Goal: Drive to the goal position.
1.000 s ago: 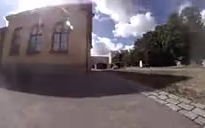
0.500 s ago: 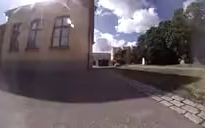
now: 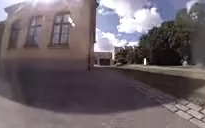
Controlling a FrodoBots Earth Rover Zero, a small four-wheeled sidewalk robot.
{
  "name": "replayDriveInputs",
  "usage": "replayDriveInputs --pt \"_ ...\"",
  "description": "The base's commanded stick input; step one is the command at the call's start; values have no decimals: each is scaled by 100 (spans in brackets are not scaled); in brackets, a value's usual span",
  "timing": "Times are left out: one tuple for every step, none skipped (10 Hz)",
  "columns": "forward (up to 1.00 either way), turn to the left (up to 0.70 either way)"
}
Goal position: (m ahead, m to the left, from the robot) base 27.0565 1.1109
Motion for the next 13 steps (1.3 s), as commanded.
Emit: replayDriveInputs --pt "85 -34" --pt "85 -34" --pt "85 -16" --pt "85 0" --pt "85 0" --pt "85 0" --pt "85 0" --pt "85 0" --pt "85 -2" --pt "85 -17" --pt "85 -29" --pt "85 -8" --pt "85 0"
